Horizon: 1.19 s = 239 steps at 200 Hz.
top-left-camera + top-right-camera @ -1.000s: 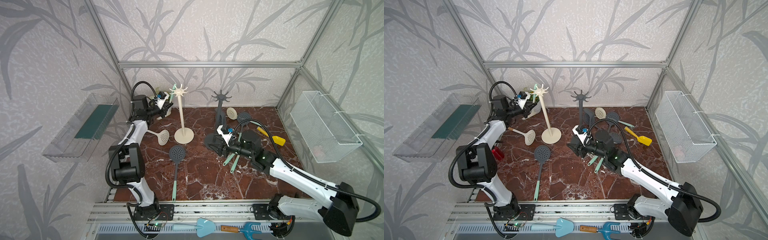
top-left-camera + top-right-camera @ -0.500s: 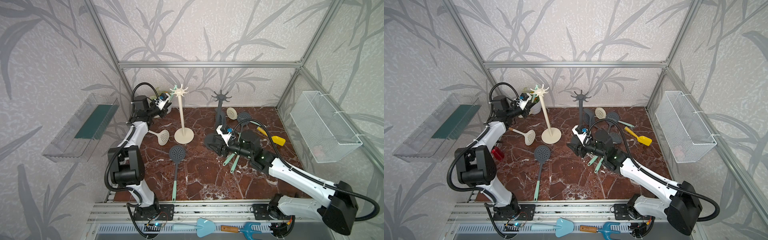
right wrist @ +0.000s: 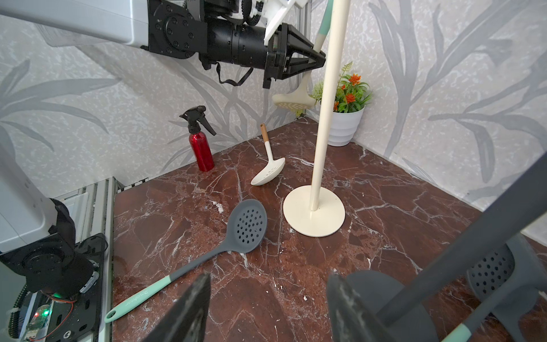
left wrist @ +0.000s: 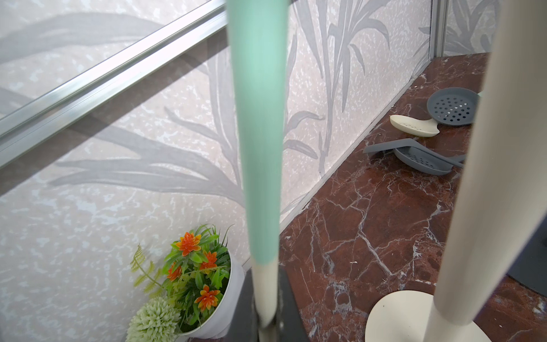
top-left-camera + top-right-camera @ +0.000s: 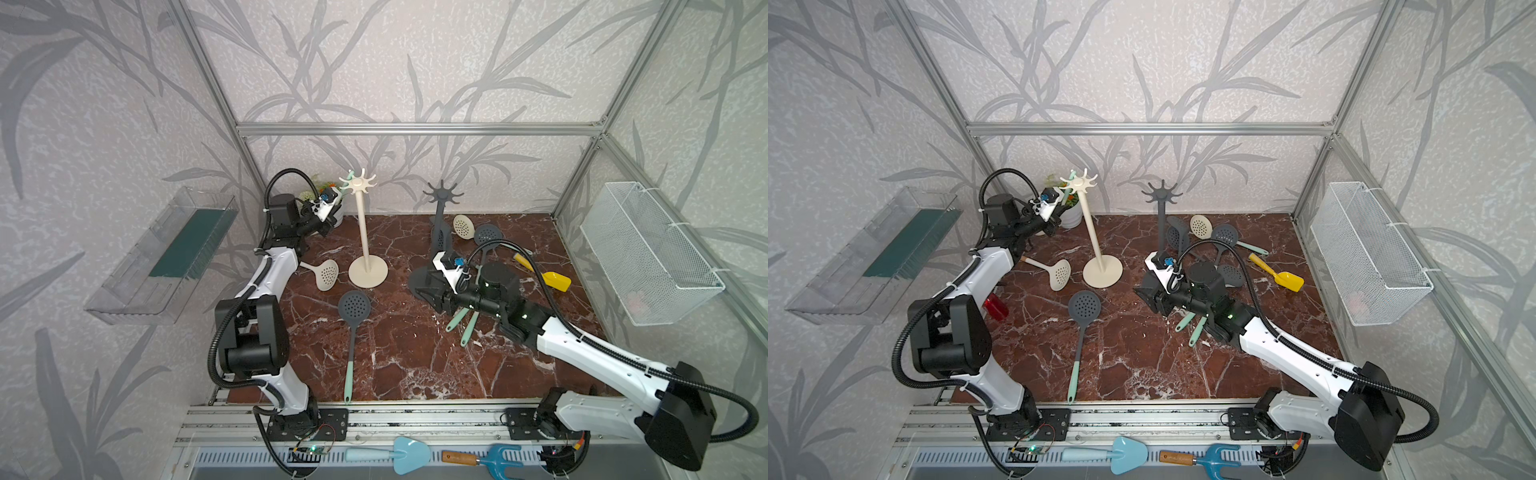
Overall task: Hang the skimmer on the kitchen utensil rack
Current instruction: Hang the skimmer on the rack.
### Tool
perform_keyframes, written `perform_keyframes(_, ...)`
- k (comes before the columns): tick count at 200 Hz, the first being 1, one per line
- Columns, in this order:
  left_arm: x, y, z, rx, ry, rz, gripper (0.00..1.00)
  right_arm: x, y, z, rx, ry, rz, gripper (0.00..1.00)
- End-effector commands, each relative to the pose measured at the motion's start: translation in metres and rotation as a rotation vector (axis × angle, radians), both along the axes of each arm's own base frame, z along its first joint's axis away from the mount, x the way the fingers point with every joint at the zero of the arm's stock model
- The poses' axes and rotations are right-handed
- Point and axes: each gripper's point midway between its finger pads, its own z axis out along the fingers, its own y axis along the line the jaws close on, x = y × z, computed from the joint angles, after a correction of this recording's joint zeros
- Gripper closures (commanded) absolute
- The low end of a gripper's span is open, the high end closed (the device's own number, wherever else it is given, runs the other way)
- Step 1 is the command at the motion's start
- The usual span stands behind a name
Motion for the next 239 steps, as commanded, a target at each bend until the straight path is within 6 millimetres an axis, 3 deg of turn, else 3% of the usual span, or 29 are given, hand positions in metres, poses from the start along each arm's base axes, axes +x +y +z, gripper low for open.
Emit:
perform_keyframes(1, -0.012, -0.009, -0.014, 0.011, 0.058, -0.005, 0.91, -0.003, -0.003, 0.008, 0.024, -0.017, -0.012, 0.35)
perform_keyframes(65, -0.032, -0.008, -0.012, -0.124, 0.145, 0.107, 0.63, 0.001, -0.016, 0.003, 0.023, -0.008, -0.089, 0.26)
perform_keyframes(91, -0.046, -0.005, -0.013, -0.166, 0.186, 0.155, 0.61, 0.004, -0.025, -0.003, 0.03, -0.002, -0.137, 0.25)
perform_keyframes(114, -0.059, 0.0, -0.002, -0.231, 0.217, 0.223, 0.59, 0.004, -0.033, -0.008, 0.023, 0.005, -0.174, 0.23)
perform_keyframes(134, -0.073, 0.001, 0.001, -0.281, 0.266, 0.283, 0.52, 0.007, -0.044, -0.016, 0.004, 0.023, -0.233, 0.22)
perform_keyframes(183, -0.128, -0.012, -0.032, -0.305, 0.496, 0.433, 0.4, 0.01, -0.066, -0.043, -0.054, 0.107, -0.354, 0.22)
perform_keyframes(239, -0.186, -0.01, -0.07, -0.417, 0.745, 0.589, 0.39, 0.005, -0.079, -0.065, -0.061, 0.182, -0.403, 0.22)
